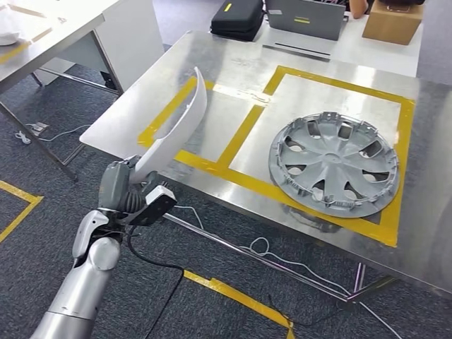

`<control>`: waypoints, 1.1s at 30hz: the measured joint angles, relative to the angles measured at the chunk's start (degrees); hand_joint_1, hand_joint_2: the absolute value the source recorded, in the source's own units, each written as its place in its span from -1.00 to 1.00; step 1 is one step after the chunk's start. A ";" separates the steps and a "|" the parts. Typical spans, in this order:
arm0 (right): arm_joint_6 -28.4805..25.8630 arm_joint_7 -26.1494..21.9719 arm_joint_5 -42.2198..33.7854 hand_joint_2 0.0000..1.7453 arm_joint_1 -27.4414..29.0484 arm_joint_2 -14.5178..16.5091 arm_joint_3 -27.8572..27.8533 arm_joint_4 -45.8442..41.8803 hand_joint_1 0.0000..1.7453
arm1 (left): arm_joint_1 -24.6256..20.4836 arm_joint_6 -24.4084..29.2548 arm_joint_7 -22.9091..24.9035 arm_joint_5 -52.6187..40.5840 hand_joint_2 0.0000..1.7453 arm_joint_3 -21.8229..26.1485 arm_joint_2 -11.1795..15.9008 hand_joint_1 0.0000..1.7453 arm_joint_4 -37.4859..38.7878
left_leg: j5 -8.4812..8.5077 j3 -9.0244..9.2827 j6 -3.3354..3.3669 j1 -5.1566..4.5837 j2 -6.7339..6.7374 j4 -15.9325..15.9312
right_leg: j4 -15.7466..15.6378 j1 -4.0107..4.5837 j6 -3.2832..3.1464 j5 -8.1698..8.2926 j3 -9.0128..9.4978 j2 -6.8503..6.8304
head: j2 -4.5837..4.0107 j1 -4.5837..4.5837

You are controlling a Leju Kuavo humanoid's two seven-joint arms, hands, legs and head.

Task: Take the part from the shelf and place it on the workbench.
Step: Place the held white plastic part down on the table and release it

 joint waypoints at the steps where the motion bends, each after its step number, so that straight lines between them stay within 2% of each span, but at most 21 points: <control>1: -0.01 -0.01 0.05 1.00 0.05 -0.04 -0.01 -0.01 -1.00 | -0.04 0.00 -0.01 0.00 1.00 0.00 -0.02 1.00 0.05 | -0.31 0.12 -0.18 0.17 -0.06 0.11 | 0.21 0.16 -0.59 -0.32 0.09 0.17 | 0.00 -0.23; 3: -0.02 -0.02 0.10 1.00 0.10 -0.14 -0.02 -0.02 -1.00 | -0.19 0.02 -0.01 0.01 1.00 0.00 -0.03 1.00 0.14 | -1.82 -0.86 -0.33 0.43 -0.56 2.72 | 0.36 0.49 -1.53 -0.89 0.73 0.48 | 0.00 -0.51; 4: -0.03 -0.02 0.12 1.00 0.07 -0.17 -0.02 -0.03 -1.00 | -0.26 0.04 -0.01 0.01 1.00 0.00 -0.02 1.00 0.17 | -3.04 -2.47 -0.24 0.39 -0.94 5.83 | 0.33 0.67 -1.91 -1.16 1.10 0.60 | 0.00 -0.68; 6: -0.03 -0.03 0.17 1.00 -0.06 -0.17 -0.02 -0.04 -1.00 | -0.29 0.08 -0.01 0.01 1.00 -0.01 0.00 1.00 0.33 | -5.38 -7.78 0.34 0.02 -1.56 14.34 | 0.31 1.14 -2.53 -1.80 1.83 0.87 | 0.00 -0.84; 7: -0.03 -0.03 0.20 1.00 -0.09 -0.17 -0.02 -0.04 -1.00 | -0.22 0.09 -0.01 0.01 1.00 -0.01 0.01 1.00 0.46 | -5.59 -10.21 0.75 -0.27 -1.76 17.49 | 0.31 1.39 -2.75 -2.19 2.26 1.09 | 0.00 -0.84; 8: -0.03 -0.03 0.22 1.00 -0.07 -0.17 -0.02 -0.03 -1.00 | -0.15 0.09 -0.01 0.01 1.00 0.00 0.02 1.00 0.60 | -4.62 -11.77 1.28 -0.65 -1.92 18.68 | 0.31 1.60 -2.90 -2.62 2.79 1.35 | 0.00 -0.84; 9: -0.03 -0.03 0.23 1.00 -0.01 -0.16 -0.02 -0.03 -1.00 | -0.11 0.09 -0.01 0.01 1.00 0.01 0.04 1.00 0.70 | -2.48 -12.18 1.90 -1.15 -2.06 17.55 | 0.30 1.75 -2.99 -3.07 3.42 1.60 | 0.00 -0.83; 11: -0.02 -0.03 0.25 1.00 0.07 -0.10 -0.02 -0.01 -1.00 | -0.23 0.10 -0.01 0.01 1.00 0.02 0.10 1.00 0.79 | 3.23 -10.39 3.34 -2.39 -2.43 10.67 | 0.18 1.80 -3.01 -4.01 4.51 1.97 | 0.00 -0.82; 12: -0.02 -0.04 0.25 1.00 0.04 -0.03 -0.02 0.01 -1.00 | -0.34 0.12 -0.01 0.01 1.00 0.03 0.13 1.00 0.80 | 4.94 -9.20 4.00 -2.91 -2.59 7.44 | 0.06 1.80 -2.85 -4.44 4.96 2.12 | 0.00 -0.82; 13: -0.01 -0.05 0.25 1.00 0.01 0.04 -0.02 0.02 -1.00 | -0.50 0.14 -0.01 0.01 1.00 0.02 0.13 1.00 0.81 | 5.51 -8.17 4.55 -3.31 -2.71 4.98 | -0.12 1.75 -2.61 -4.77 5.22 2.20 | 0.00 -0.88; 15: 0.09 -0.06 0.25 1.00 -0.02 0.13 -0.02 0.04 -1.00 | -0.73 0.24 -0.06 -0.03 1.00 0.02 0.07 1.00 0.83 | 4.60 -7.10 5.13 -3.55 -2.70 2.91 | -0.34 1.76 -1.89 -4.75 5.77 2.16 | 0.00 -1.02; 18: 0.26 -0.02 0.27 1.00 0.02 0.05 -0.03 0.04 -1.00 | -0.86 0.57 -0.18 -0.18 1.00 0.08 -0.04 1.00 0.84 | 4.13 -5.03 5.26 -3.02 -2.51 0.78 | 0.99 1.91 -1.14 -5.33 5.57 1.40 | -0.01 -1.05; 20: 0.30 -0.02 0.28 1.00 -0.23 -0.07 -0.06 0.04 -1.00 | -1.02 0.80 -0.21 -0.37 1.00 0.13 -0.14 1.00 0.91 | 3.73 -4.04 5.09 -2.81 -2.35 0.23 | 6.31 1.92 -0.83 -7.27 2.40 0.90 | -0.01 -0.98; 22: 0.34 0.00 0.33 1.00 -0.36 -0.15 -0.11 0.04 -1.00 | -0.92 0.86 -0.22 -0.71 1.00 0.13 -0.23 1.00 1.12 | 3.02 -3.57 4.86 -2.76 -2.08 0.27 | 12.43 1.81 -0.40 -9.11 -2.26 0.80 | 0.00 -0.96; 23: 0.34 0.01 0.36 1.00 -0.30 -0.19 -0.15 0.04 -1.00 | -0.81 0.86 -0.22 -0.88 1.00 0.13 -0.25 1.00 1.27 | 2.64 -3.25 4.75 -2.73 -1.90 0.31 | 13.65 1.75 -0.18 -8.94 -3.89 0.74 | 0.00 -0.98; 24: 0.34 0.01 0.39 1.00 -0.21 -0.23 -0.21 0.04 -1.00 | -0.74 0.87 -0.21 -1.02 1.00 0.13 -0.26 1.00 1.38 | 2.23 -2.83 4.63 -2.67 -1.71 0.37 | 12.80 1.70 0.05 -7.47 -4.51 0.61 | 0.00 -0.97; 26: 0.34 0.03 0.42 1.00 -0.09 -0.30 -0.37 0.04 -1.00 | -0.73 0.93 -0.16 -1.21 1.00 0.13 -0.28 1.00 1.51 | 1.29 -1.75 4.20 -2.50 -1.22 0.50 | 6.76 1.65 0.41 -2.30 -3.20 -0.29 | 0.00 -0.98; 27: 0.35 0.04 0.44 1.00 -0.12 -0.32 -0.44 0.06 -1.00 | -0.79 0.98 -0.12 -1.27 1.00 0.13 -0.26 1.00 1.53 | 0.88 -1.25 3.95 -2.45 -0.91 0.53 | 3.82 1.83 0.44 -0.37 -2.35 -1.09 | 0.00 -0.96; 29: 0.39 0.08 0.46 1.00 -0.42 -0.32 -0.51 0.09 -1.00 | -0.96 1.09 0.03 -1.41 1.00 0.13 -0.24 1.00 1.61 | 0.29 -1.02 3.40 -2.56 -0.19 0.75 | 0.55 2.38 -0.68 0.65 -1.18 -2.15 | 0.00 -0.98; 31: 0.42 0.14 0.48 1.00 -0.54 -0.32 -0.55 0.11 -1.00 | -1.07 1.14 0.15 -1.59 1.00 0.13 -0.24 1.00 1.67 | -0.02 -1.21 2.93 -2.69 0.37 1.12 | -0.07 2.60 -2.24 0.47 -0.96 -1.65 | 0.00 -1.15; 33: 0.42 0.16 0.50 1.00 -0.38 -0.33 -0.61 0.11 -1.00 | -1.15 1.15 0.19 -1.78 1.00 0.12 -0.25 1.00 1.69 | -0.84 -1.40 2.32 -2.46 -0.16 2.26 | -0.23 2.38 -2.95 0.61 -0.61 -0.79 | 0.00 -1.37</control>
